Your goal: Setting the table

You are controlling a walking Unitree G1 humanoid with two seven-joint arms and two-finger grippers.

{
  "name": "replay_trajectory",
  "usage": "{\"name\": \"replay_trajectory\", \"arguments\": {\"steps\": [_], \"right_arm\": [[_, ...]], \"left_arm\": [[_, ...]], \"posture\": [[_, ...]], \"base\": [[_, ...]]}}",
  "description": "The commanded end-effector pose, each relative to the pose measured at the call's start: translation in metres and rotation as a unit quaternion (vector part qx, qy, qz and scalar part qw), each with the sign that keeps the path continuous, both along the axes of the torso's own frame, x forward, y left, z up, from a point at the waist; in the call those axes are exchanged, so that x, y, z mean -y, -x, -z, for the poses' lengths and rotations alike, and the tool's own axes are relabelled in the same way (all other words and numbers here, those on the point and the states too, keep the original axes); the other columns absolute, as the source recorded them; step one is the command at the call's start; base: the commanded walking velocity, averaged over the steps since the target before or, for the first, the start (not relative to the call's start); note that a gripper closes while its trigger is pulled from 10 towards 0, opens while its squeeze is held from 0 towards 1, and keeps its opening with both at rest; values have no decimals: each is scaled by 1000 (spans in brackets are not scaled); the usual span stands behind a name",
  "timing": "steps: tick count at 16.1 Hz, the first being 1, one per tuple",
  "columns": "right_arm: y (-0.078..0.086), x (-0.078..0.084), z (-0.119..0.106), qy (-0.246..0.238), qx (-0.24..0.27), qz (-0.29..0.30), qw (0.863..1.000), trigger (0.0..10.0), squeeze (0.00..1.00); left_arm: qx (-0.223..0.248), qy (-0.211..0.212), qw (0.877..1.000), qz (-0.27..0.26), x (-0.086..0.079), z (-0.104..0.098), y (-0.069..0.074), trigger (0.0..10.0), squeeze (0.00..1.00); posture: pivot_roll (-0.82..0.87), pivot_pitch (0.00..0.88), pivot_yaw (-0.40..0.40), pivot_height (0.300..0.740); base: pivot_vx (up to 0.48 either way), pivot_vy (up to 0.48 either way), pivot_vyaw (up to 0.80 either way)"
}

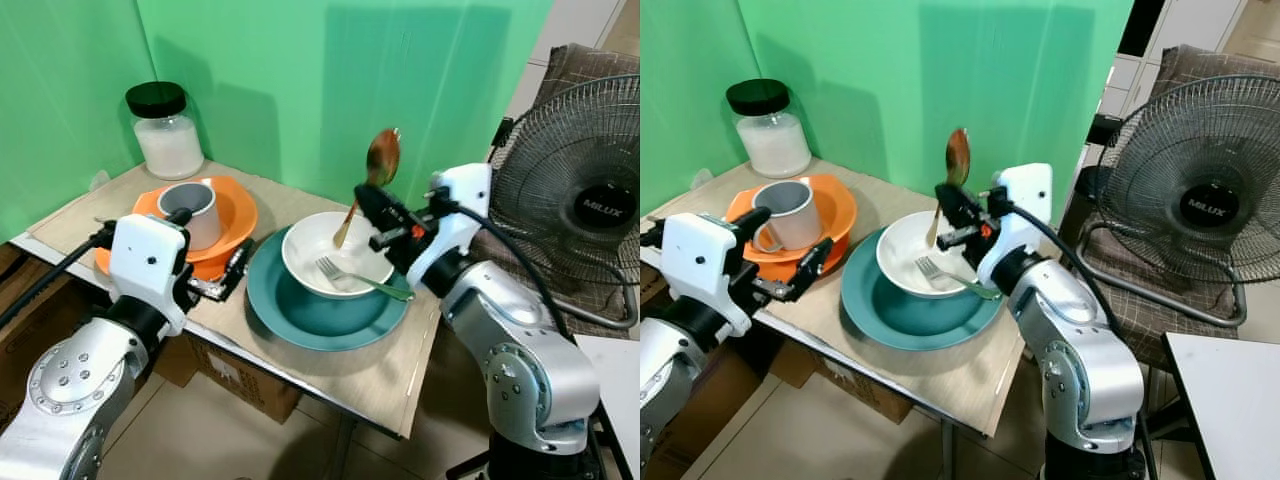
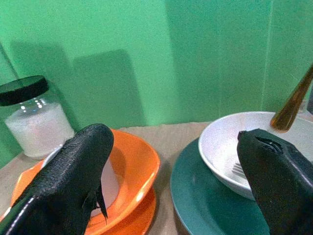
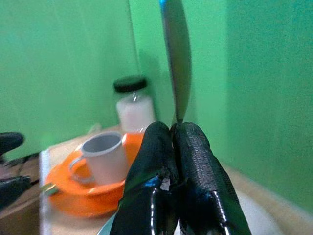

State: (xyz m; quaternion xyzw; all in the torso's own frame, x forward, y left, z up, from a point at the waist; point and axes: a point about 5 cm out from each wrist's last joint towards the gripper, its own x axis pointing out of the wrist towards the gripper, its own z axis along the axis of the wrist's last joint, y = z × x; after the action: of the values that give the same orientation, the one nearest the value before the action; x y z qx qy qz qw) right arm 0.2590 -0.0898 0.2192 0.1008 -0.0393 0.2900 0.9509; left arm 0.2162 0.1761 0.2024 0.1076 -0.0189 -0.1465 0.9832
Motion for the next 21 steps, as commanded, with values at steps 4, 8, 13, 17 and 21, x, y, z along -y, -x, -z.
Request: {"name": "replay_trajectory", "arguments": {"steps": [4, 8, 13, 17, 21], "right_arm": [[11, 4, -11, -13, 57, 26, 998, 10000, 0], [21, 16, -22, -36, 104, 75, 991, 10000, 0], [22, 31, -30, -37, 129, 131, 982, 10000, 0], [21, 35, -28, -24, 124, 142, 982, 10000, 0], [20, 33, -24, -21, 112, 137, 984, 10000, 0]], "left_arm": [[33, -17, 999, -20, 9, -4, -2, 10000, 0], [42, 25, 999, -17, 30, -5, -4, 10000, 0], [48, 28, 998, -28, 33, -6, -8, 10000, 0], [42, 14, 999, -33, 34, -1, -7, 10000, 0], [35, 0, 998, -47, 28, 2, -7, 10000, 0]], "posture": [[-23, 19, -15, 740], [-45, 27, -4, 740], [-59, 28, -2, 740], [-62, 29, -10, 740], [-57, 30, -19, 740]], "base": [[0, 0, -400], [0, 0, -800], [0, 0, -800], [0, 0, -800], [0, 0, -800]]}}
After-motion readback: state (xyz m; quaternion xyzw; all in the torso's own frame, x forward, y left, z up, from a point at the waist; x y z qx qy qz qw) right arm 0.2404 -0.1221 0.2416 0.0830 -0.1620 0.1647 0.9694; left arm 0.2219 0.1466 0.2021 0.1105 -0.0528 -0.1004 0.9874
